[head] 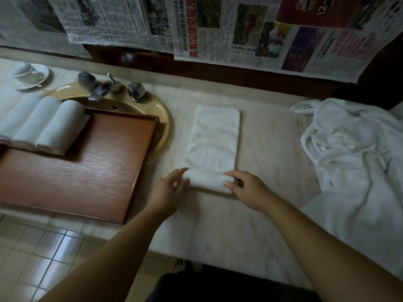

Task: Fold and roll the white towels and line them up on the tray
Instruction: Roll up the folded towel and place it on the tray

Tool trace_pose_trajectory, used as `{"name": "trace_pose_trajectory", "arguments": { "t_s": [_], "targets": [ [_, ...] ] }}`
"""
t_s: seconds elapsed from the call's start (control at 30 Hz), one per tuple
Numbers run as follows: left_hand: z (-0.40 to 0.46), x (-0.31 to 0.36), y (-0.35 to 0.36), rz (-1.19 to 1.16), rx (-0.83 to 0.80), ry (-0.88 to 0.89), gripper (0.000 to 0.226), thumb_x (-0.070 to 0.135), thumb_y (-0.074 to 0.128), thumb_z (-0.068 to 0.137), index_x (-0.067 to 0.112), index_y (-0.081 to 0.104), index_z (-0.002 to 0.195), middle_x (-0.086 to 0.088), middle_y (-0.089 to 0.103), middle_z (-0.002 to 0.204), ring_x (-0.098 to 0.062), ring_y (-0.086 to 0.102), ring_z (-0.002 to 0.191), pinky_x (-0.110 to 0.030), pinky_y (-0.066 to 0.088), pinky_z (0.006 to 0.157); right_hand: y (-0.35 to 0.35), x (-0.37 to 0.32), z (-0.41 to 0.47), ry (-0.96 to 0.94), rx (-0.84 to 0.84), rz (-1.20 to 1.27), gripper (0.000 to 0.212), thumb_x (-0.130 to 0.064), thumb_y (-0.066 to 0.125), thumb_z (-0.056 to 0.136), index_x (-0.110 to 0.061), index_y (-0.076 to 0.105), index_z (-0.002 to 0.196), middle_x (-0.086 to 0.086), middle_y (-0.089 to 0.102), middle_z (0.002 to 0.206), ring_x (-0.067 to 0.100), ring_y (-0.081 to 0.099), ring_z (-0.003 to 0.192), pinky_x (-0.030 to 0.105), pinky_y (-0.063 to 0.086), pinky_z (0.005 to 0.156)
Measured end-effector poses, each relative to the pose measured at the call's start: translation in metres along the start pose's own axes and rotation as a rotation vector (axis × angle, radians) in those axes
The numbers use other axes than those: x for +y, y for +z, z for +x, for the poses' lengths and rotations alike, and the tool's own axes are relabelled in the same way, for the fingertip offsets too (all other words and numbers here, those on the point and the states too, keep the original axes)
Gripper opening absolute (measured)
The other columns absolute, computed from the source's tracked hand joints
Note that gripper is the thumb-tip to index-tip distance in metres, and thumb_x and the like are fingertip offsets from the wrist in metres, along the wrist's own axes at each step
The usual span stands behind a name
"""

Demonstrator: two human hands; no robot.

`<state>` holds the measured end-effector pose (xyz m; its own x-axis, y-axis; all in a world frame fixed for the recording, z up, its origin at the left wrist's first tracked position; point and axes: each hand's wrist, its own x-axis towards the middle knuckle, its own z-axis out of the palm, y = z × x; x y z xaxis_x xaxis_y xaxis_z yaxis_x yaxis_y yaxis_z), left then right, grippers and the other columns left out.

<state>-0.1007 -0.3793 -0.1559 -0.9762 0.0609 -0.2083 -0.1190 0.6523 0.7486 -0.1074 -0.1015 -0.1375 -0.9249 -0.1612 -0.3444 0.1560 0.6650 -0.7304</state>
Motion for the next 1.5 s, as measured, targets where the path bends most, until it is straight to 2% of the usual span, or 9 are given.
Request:
{"name": "trace_pose_trajectory", "arguments": {
  "t_s": [0.13,0.33,0.57,0.67,0.73,0.87,1.0,1.27,1.5],
  "targets": [
    [0.005,0.004,0.003,-0.122,0.043,-0.125,0.035,0.051,0.057,0.102,0.046,0.062,0.136,0.011,0.071,0.125,-0.015,0.065,0.111,-0.04,0.055,0.098,-0.004,0.001,0.017,0.086,-0.02,0.093,0.027,-0.041,0.063,0.101,-0.027,0.07,0.124,-0.001,0.072,0.108,0.017,0.067,0.099,0.029,0.051,0.082],
    [0.013,0.022,0.007,-0.281,0.113,-0.242,0.031,0.044,0.058,0.103,0.034,0.069,0.13,0.006,0.07,0.127,-0.014,0.062,0.118,-0.035,0.05,0.101,0.001,-0.01,0.038,0.254,0.072,0.346,0.016,-0.037,0.067,0.098,-0.022,0.062,0.103,0.009,0.07,0.084,0.018,0.061,0.058,0.031,0.051,0.06],
    [0.027,0.038,-0.002,-0.413,0.154,-0.375,0.014,0.035,0.068,0.099,0.033,0.07,0.113,-0.005,0.069,0.106,-0.014,0.063,0.082,-0.026,0.048,0.064,-0.006,-0.019,0.048,0.261,0.193,0.379,0.019,-0.028,0.08,0.09,-0.017,0.064,0.09,0.013,0.068,0.068,0.02,0.06,0.052,0.037,0.056,0.058],
    [0.018,0.044,-0.001,-0.184,0.177,-0.288,0.014,0.039,0.064,0.102,0.035,0.072,0.112,0.001,0.07,0.102,-0.005,0.058,0.077,-0.016,0.045,0.062,-0.007,-0.01,0.04,0.064,0.313,0.106,0.01,-0.031,0.082,0.088,-0.024,0.075,0.084,0.007,0.071,0.095,0.006,0.063,0.068,0.019,0.052,0.072],
    [0.012,0.036,0.004,0.208,0.285,-0.09,0.024,0.042,0.061,0.104,0.032,0.076,0.118,0.002,0.068,0.114,-0.015,0.057,0.095,-0.024,0.043,0.076,-0.006,-0.003,0.026,-0.055,0.284,0.019,0.023,-0.031,0.085,0.085,-0.02,0.081,0.105,-0.003,0.063,0.115,-0.01,0.062,0.084,-0.001,0.039,0.077],
    [0.0,0.016,0.013,0.571,0.331,0.278,0.04,0.042,0.056,0.104,0.019,0.07,0.134,-0.003,0.062,0.127,-0.033,0.054,0.111,-0.042,0.051,0.08,-0.008,0.015,0.01,-0.174,0.185,-0.066,0.058,-0.031,0.092,0.077,-0.021,0.072,0.131,-0.015,0.062,0.12,-0.004,0.063,0.099,0.004,0.043,0.088],
    [-0.002,0.007,0.009,0.674,0.23,0.301,0.062,0.054,0.067,0.094,0.016,0.06,0.144,-0.002,0.059,0.135,-0.03,0.056,0.117,-0.045,0.052,0.088,-0.012,0.012,0.016,-0.171,0.155,-0.074,0.058,-0.03,0.09,0.078,-0.019,0.071,0.132,-0.012,0.066,0.111,0.004,0.064,0.09,0.004,0.043,0.084],
    [0.027,0.006,-0.013,0.312,0.007,0.105,0.06,0.064,0.056,0.096,0.03,0.058,0.145,0.006,0.058,0.139,-0.017,0.057,0.114,-0.036,0.049,0.1,-0.025,0.001,0.033,-0.023,0.062,0.118,0.036,-0.03,0.089,0.08,-0.045,0.067,0.105,-0.01,0.068,0.096,0.004,0.068,0.08,0.019,0.054,0.074],
    [0.042,0.021,-0.015,-0.061,-0.019,-0.132,0.05,0.06,0.069,0.092,0.038,0.065,0.136,0.01,0.061,0.124,-0.011,0.062,0.104,-0.031,0.049,0.092,-0.021,-0.014,0.049,0.074,0.147,0.164,0.017,-0.022,0.082,0.088,-0.031,0.071,0.097,0.002,0.068,0.105,0.018,0.067,0.091,0.03,0.055,0.087]
  ]
}}
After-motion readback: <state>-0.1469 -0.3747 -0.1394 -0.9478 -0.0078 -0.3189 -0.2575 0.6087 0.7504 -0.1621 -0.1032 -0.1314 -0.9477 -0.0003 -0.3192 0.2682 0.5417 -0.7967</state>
